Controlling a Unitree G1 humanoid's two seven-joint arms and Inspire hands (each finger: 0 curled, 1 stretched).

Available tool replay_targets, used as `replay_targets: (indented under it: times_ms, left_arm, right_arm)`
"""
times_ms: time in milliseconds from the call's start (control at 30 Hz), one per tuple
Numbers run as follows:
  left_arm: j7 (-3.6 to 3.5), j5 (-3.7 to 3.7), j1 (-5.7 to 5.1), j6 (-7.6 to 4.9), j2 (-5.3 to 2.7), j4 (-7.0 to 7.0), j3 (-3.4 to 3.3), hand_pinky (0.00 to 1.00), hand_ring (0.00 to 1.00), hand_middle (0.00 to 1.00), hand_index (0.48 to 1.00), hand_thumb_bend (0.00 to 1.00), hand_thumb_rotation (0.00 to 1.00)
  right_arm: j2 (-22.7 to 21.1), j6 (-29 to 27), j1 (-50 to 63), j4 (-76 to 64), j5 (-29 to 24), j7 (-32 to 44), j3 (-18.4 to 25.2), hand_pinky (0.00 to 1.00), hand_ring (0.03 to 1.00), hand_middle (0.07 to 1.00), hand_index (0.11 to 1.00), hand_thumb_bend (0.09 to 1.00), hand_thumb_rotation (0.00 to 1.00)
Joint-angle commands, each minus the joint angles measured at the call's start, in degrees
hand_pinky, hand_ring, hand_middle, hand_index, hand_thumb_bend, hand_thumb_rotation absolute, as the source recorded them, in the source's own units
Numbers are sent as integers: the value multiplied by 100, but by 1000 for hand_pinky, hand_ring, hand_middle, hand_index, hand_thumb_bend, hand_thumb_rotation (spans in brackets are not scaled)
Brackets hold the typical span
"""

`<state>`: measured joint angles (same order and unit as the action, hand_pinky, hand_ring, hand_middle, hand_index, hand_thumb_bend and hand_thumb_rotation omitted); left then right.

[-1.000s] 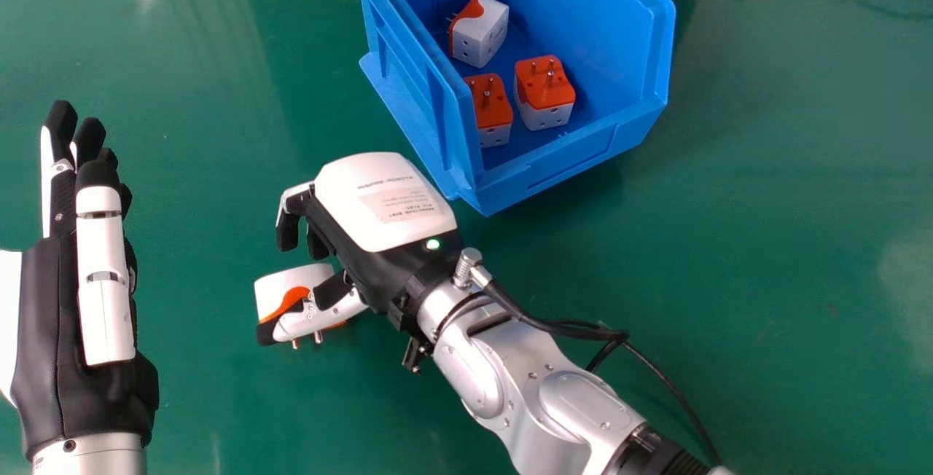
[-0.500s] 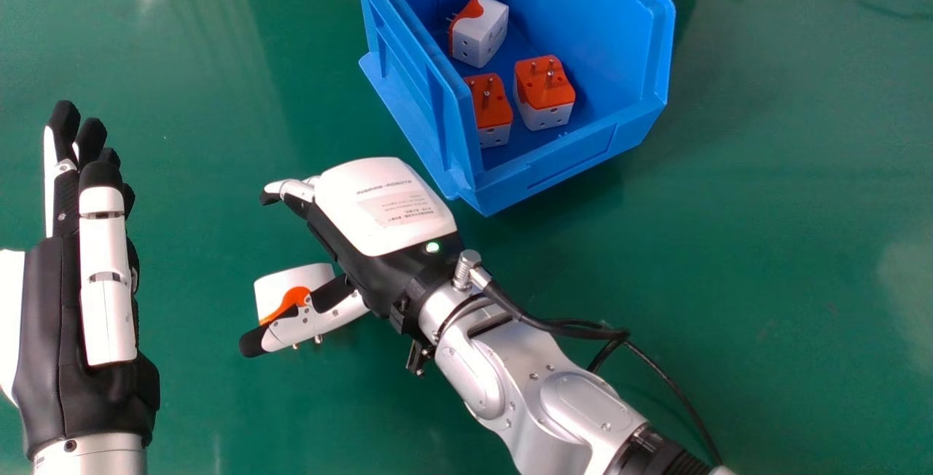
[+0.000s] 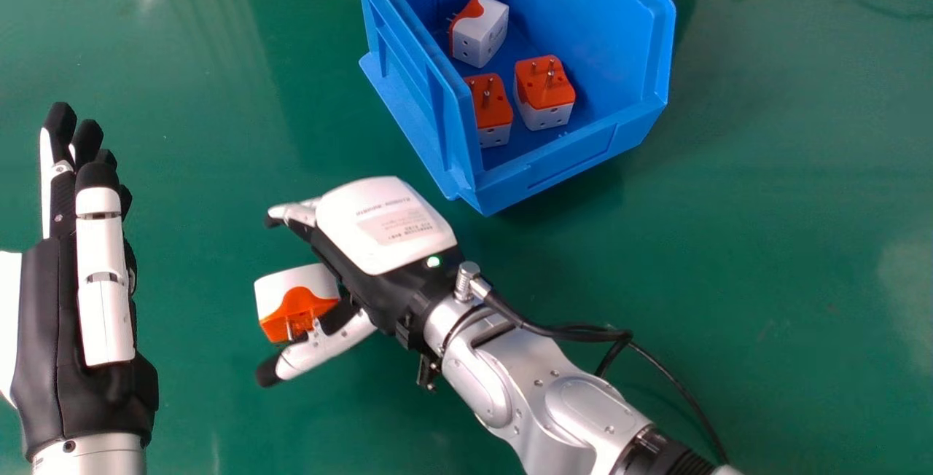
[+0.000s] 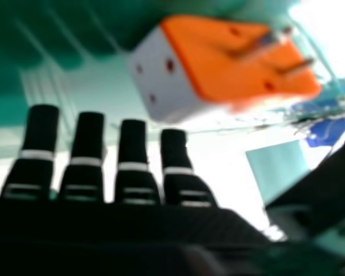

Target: Pick all objects and put in blue box

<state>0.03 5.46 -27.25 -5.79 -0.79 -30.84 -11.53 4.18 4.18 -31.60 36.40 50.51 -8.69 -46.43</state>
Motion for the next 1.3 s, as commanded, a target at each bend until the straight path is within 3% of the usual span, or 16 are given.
replay_targets:
  times_ms: [0, 267, 367, 500, 633, 867, 933, 967, 1000, 1100, 1233, 1267]
  left_arm:
    - [30, -45, -55, -20, -8, -205, 15, 1000, 1000, 1000, 1000, 260, 1000]
    - [17, 24, -75, -44, -24, -196, 27, 1000, 1000, 1000, 1000, 251, 1000]
    - [33, -12, -81, -35, -45, -204, 50, 1000, 1000, 1000, 1000, 245, 1000]
    - [23, 2, -93, -57, -48, -198, 56, 1000, 1000, 1000, 1000, 259, 1000]
    - [58, -26, -86, -25, -64, -199, 73, 1000, 1000, 998, 1000, 258, 1000]
    - [79, -11, -82, -23, -66, -206, 76, 1000, 1000, 996, 1000, 256, 1000]
    - [74, -4, -80, -33, -66, -208, 82, 1000, 999, 995, 1000, 252, 1000]
    - [79, -30, -84, -27, -59, -218, 86, 1000, 999, 994, 1000, 250, 1000]
    - [82, -46, -87, -17, -53, -226, 87, 1000, 999, 994, 1000, 250, 1000]
    - [71, -18, -100, 8, -43, -257, 84, 1000, 998, 994, 999, 252, 1000]
    - [88, -24, -118, 37, -63, -289, 101, 1000, 998, 994, 999, 252, 1000]
    - [90, -26, -126, 53, -60, -303, 101, 1000, 999, 995, 999, 249, 1000]
  right_arm:
    - [64, -150, -216, 57, 126, -173, -53, 671, 776, 814, 806, 885, 558]
    - [214, -114, -311, 368, 145, -400, -143, 633, 740, 782, 774, 898, 481]
    - [259, -104, -348, 463, 187, -460, -138, 608, 715, 757, 747, 905, 463]
    - [276, -108, -443, 568, 286, -490, -187, 596, 701, 744, 731, 896, 466]
    - [321, -61, -480, 611, 258, -467, -141, 586, 692, 738, 725, 883, 481]
    - [375, 63, -606, 748, 321, -478, -188, 558, 664, 713, 687, 854, 500]
    - [417, 1, -623, 853, 246, -606, -121, 534, 634, 686, 666, 849, 500]
    - [424, -39, -649, 931, 246, -708, -116, 484, 572, 626, 624, 839, 482]
    - [435, -116, -660, 1003, 191, -786, -75, 484, 572, 626, 624, 839, 482]
    - [439, -571, -685, 1236, -105, -916, 110, 406, 476, 532, 551, 794, 409]
    - [415, -934, -755, 1505, -301, -841, 242, 406, 476, 532, 551, 794, 409]
    - [412, -971, -755, 1533, -322, -832, 266, 365, 433, 506, 543, 739, 327]
